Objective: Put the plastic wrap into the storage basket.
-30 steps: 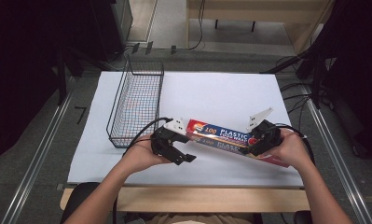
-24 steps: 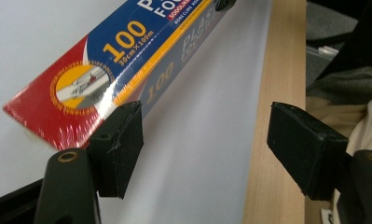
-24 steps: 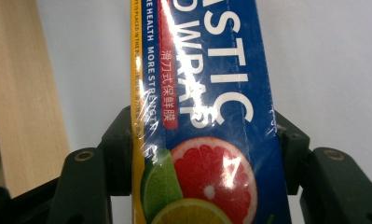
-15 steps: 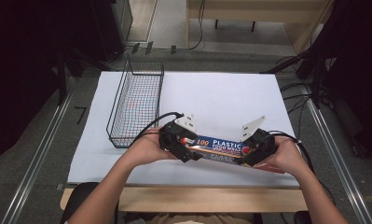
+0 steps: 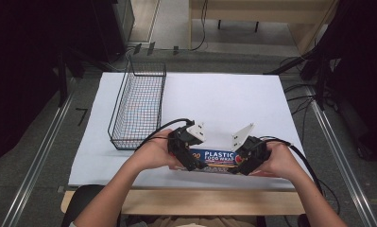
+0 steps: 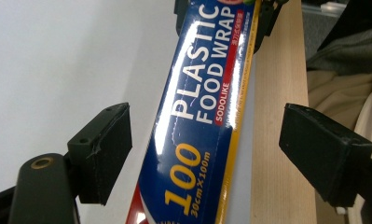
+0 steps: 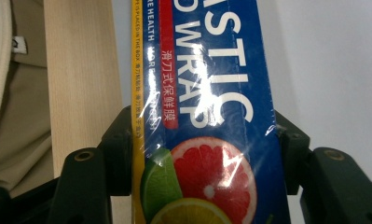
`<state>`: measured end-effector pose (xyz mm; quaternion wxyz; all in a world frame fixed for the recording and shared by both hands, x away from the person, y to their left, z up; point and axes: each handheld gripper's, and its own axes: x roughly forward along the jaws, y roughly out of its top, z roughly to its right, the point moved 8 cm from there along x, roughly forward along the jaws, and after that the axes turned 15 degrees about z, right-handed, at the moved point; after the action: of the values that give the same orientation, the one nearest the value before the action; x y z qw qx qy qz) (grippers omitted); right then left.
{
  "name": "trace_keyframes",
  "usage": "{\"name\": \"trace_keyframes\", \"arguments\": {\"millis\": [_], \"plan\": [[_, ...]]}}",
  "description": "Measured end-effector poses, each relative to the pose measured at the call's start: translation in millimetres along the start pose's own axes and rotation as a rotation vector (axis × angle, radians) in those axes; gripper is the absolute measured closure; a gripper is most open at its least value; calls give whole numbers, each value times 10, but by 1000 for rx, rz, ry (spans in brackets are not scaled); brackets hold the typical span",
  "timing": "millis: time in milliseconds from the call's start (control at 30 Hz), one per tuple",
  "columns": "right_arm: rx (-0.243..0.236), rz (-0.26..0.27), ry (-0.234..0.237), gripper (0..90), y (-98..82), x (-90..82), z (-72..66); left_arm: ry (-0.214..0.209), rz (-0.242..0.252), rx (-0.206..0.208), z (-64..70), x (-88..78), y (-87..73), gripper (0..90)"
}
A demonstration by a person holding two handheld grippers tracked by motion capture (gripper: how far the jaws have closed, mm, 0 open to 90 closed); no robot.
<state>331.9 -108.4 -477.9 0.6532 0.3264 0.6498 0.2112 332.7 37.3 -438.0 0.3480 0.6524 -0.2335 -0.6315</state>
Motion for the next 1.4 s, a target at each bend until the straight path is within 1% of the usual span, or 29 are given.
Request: {"name": "trace_keyframes", "arguments": {"millis": [33, 100, 133, 233, 300, 333, 367, 400, 467, 500, 567, 600, 667, 700, 733, 767, 800, 833, 900, 933, 967, 1000, 1033, 1200, 1233, 1300, 1333, 1367, 1400], "plan": [[4, -2, 4, 408, 10, -3, -13, 2, -16, 7, 8, 20, -16, 176], [-9, -1, 11, 408, 45, 4, -39, 9, -39, 24, 20, 65, -39, 177], [-31, -1, 10, 408, 62, 12, -46, 5, -48, 32, 31, 95, -46, 177], [-48, -2, 4, 408, 103, 23, -74, 11, -61, 53, 51, 152, -61, 178], [-51, -4, 3, 408, 118, 21, -84, 15, -76, 63, 55, 181, -81, 177], [-44, -8, 8, 408, 133, 16, -111, 17, -84, 69, 54, 194, -92, 177], [-51, 0, 13, 408, 153, 15, -122, 20, -90, 73, 56, 206, -102, 177], [-65, 10, 1, 408, 176, 10, -113, 19, -98, 72, 63, 219, -113, 178], [-75, 23, -5, 409, 210, -2, -124, 17, -112, 83, 70, 244, -130, 178], [-69, 21, -1, 409, 220, -13, -138, 18, -126, 92, 72, 251, -139, 180], [-83, 15, -10, 409, 232, -11, -143, 12, -142, 105, 79, 268, -153, 181], [-97, 19, -13, 409, 241, 0, -134, 11, -142, 103, 86, 276, -155, 184], [-97, 13, -19, 409, 249, 8, -143, 7, -144, 98, 108, 297, -161, 203], [-101, 13, -20, 409, 257, 15, -151, 4, -155, 107, 112, 300, -170, 219], [-97, 2, -14, 409, 260, 19, -178, 7, -155, 104, 116, 307, -175, 260], [-97, 2, -14, 409, 260, 19, -178, 9, -157, 101, 120, 310, -183, 260], [-94, -3, -16, 409, 260, 17, -181, 5, -155, 99, 123, 311, -186, 299], [-94, 0, -21, 409, 260, 21, -185, -1, -152, 102, 127, 312, -188, 312], [-124, 2, -24, 409, 252, 28, -162, -10, -144, 118, 137, 313, -191, 343], [-119, 0, -22, 408, 248, 28, -165, -18, -136, 123, 156, 315, -189, 357], [-127, 2, -15, 407, 243, 32, -162, -21, -137, 138, 170, 313, -190, 374], [-124, -1, -5, 406, 231, 32, -182, -26, -143, 145, 182, 308, -191, 386], [-137, 7, -1, 403, 232, 42, -170, -29, -142, 140, 191, 308, -191, 391], [-139, 28, 15, 394, 221, 61, -177, -28, -154, 139, 203, 294, -197, 399], [-131, 29, 12, 389, 213, 68, -184, -26, -158, 142, 205, 295, -199, 399], [-131, 36, 11, 376, 202, 79, -186, -25, -169, 122, 220, 292, -196, 400], [-135, 54, 3, 297, 210, 78, -193, -29, -174, 110, 224, 288, -196, 400], [-135, 54, 3, 297, 210, 78, -193, -30, -176, 109, 224, 285, -199, 400], [-144, 71, 1, 280, 224, 73, -190, -26, -177, 109, 221, 281, -206, 399]]}}
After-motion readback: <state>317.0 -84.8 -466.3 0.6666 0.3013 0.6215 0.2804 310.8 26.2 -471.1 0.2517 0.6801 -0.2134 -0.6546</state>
